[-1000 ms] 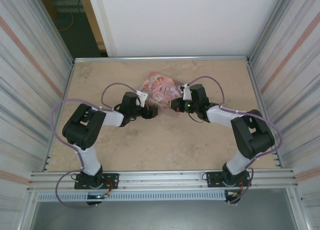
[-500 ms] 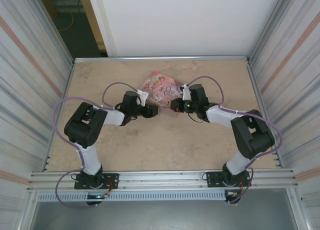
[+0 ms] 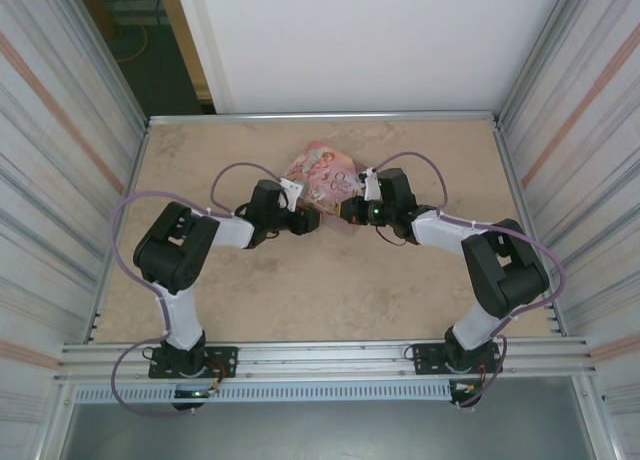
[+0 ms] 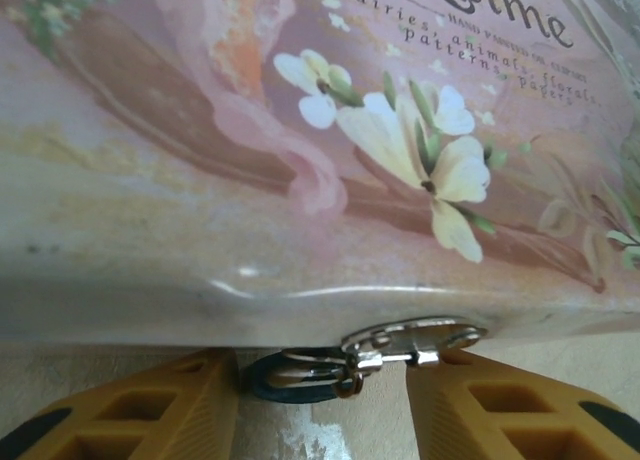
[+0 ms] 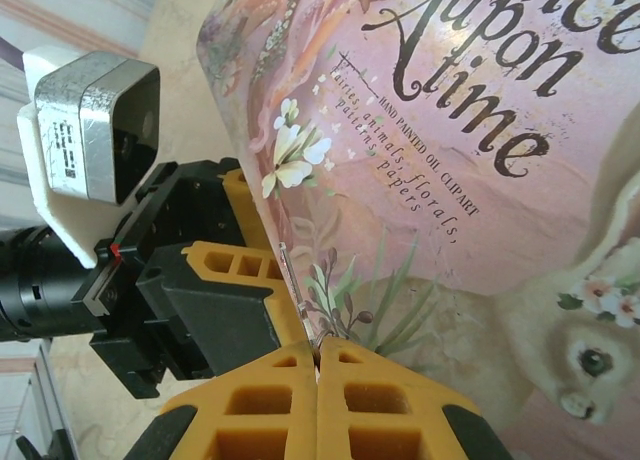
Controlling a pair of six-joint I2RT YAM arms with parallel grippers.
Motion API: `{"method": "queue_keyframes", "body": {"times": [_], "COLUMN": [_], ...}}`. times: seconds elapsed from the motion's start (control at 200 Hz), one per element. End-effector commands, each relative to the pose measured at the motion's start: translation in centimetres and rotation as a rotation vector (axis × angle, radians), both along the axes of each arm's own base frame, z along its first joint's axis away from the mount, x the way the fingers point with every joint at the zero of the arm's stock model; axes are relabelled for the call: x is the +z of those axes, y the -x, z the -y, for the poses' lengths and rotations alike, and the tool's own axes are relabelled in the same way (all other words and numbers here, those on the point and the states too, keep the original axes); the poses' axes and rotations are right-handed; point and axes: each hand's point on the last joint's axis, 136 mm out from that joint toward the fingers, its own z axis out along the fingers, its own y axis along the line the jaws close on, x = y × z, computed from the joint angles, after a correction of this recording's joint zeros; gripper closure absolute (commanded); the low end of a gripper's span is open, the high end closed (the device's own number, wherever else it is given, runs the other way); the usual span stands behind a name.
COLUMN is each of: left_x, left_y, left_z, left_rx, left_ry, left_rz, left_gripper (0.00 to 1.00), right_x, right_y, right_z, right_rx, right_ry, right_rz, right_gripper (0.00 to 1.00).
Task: Unlock the padlock with the key
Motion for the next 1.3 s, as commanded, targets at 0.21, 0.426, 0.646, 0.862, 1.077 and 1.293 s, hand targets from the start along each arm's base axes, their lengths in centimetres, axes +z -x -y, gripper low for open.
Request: {"method": "queue_keyframes", "body": {"times": [0.21, 0.426, 0.646, 0.862, 1.077, 1.293], "left_x": [0.6, 0.3, 0.9, 2.6, 4.5, 7.1], "left_y": [-0.4, -0.5, -0.4, 1.0, 3.9, 6.3], "left_z": [1.2, 1.3, 1.1, 1.0, 1.6, 2.1], "left_rx": [-0.028, -0.031, -0.02, -0.012, -0.024, -0.028], "left_ry": [0.009, 0.004, 0.011, 0.05, 0.084, 0.115], "left_rz": [0.013, 0.001, 0.015, -0.006, -0.107, -0.209], "left_gripper": [0.59, 0.67, 0.73, 0.77, 0.78, 0.79], "right_x": [-1.4, -0.9, 1.0, 3.4, 4.4, 3.8], "right_y": [1.1, 1.0, 0.8, 1.8, 4.4, 8.2], "right_z": [-0.1, -0.4, -0.4, 0.5, 2.1, 2.3], "right_rx": [0.013, 0.014, 0.014, 0.029, 0.058, 0.124], "right_ry": [0.051, 0.044, 0.019, 0.03, 0.098, 0.225], "right_rz": [-0.055, -0.047, -0.001, 0.099, 0.193, 0.291], "right_gripper": [1.0, 1.0, 1.0, 1.0, 1.0, 1.0]}}
